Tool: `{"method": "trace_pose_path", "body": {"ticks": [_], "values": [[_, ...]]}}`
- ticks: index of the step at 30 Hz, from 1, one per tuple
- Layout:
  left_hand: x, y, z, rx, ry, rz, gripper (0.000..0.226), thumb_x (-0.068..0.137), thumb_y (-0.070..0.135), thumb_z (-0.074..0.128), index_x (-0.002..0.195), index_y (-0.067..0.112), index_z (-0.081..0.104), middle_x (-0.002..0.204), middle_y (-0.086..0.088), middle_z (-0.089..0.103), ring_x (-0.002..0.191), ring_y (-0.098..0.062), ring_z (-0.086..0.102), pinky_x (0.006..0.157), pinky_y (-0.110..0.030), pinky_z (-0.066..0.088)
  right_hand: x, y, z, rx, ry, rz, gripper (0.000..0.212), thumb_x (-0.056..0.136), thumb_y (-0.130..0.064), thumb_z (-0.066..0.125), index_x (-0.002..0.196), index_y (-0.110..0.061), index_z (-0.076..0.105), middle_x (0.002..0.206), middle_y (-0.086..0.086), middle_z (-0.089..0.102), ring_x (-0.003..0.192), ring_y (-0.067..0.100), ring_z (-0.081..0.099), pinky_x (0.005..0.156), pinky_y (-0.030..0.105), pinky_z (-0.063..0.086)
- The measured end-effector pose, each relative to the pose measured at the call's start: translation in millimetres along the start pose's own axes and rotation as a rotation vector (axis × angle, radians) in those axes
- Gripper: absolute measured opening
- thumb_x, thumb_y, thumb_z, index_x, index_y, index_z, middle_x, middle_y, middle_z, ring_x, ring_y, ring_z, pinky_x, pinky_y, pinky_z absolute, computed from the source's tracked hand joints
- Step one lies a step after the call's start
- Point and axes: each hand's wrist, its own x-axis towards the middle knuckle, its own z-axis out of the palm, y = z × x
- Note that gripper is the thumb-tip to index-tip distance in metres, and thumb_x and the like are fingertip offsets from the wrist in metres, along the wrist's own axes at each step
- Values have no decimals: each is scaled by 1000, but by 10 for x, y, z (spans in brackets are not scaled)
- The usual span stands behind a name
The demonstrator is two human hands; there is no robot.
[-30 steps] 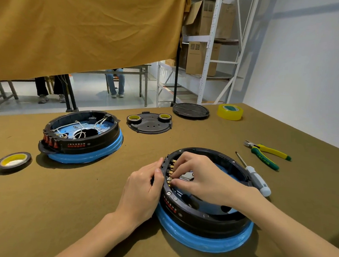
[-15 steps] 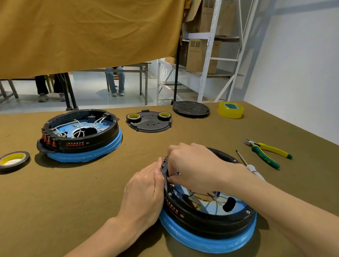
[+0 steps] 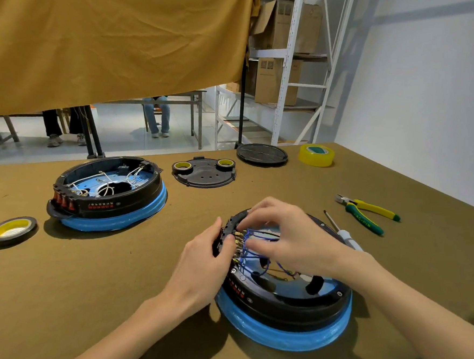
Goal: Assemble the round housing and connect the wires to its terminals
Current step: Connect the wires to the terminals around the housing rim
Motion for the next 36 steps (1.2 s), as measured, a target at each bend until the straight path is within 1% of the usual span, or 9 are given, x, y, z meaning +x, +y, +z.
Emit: {"method": "trace_pose_path", "body": {"ticks": [5,9,11,13,17,24,28,32,36], "values": [[131,152,-47,63,-235,-124,93,97,51,60,165,24,2,163,14,32,136,5,40,103,-18,37,67,342,-9,-135,316,254,18,98,-23,65,114,-22,73,113,-3,58,107,14,59,97,30,48],[253,193,-63,39,-354,-195,98,99,39,61,163,19,-10,102,40,35,77,40,44,58,3,42,122,379,91,-204,262,256,20,97,-28,65,115,-22,73,118,-1,58,112,19,55,100,41,46],[270,231,-54,37,-354,-219,97,101,38,57,162,18,-15,124,27,48,98,31,50,77,-3,49,131,360,112,-203,272,243,18,97,-29,64,112,-23,73,116,-1,58,111,19,54,99,42,47],[257,250,-44,80,-347,-210,97,102,41,53,160,20,-22,162,-3,34,142,-7,43,113,-35,45,130,354,143,-212,265,235,15,97,-28,64,108,-24,74,115,-2,58,109,18,53,98,41,46],[243,256,-21,80,-395,-261,98,102,40,51,157,20,-28,160,-28,28,147,-44,31,117,-61,32,111,382,170,-200,274,214,14,98,-24,63,104,-23,76,110,-3,60,108,16,51,94,37,46],[258,263,-52,106,-383,-229,74,101,36,53,159,13,12,150,-31,39,134,-43,48,101,-54,50,107,353,229,-44,208,164,24,104,-31,55,98,-19,76,83,-9,69,74,4,61,68,26,49],[322,324,-106,127,-327,-179,43,94,40,67,124,15,49,116,-12,67,104,-30,68,85,-51,60,100,349,226,-28,176,162,23,102,-35,57,92,-25,75,79,-9,69,71,5,61,65,22,45],[410,320,-72,154,-312,-183,43,93,44,70,123,21,50,113,0,66,101,-18,67,88,-47,59,89,348,232,-34,173,162,24,102,-36,56,96,-24,76,82,-10,69,73,4,61,65,19,41],[427,280,7,187,-323,-234,70,100,41,59,152,8,25,150,-16,48,134,-29,51,108,-49,49,91,354,239,-46,168,157,23,103,-35,56,94,-26,75,78,-13,66,70,2,59,62,17,36]]}}
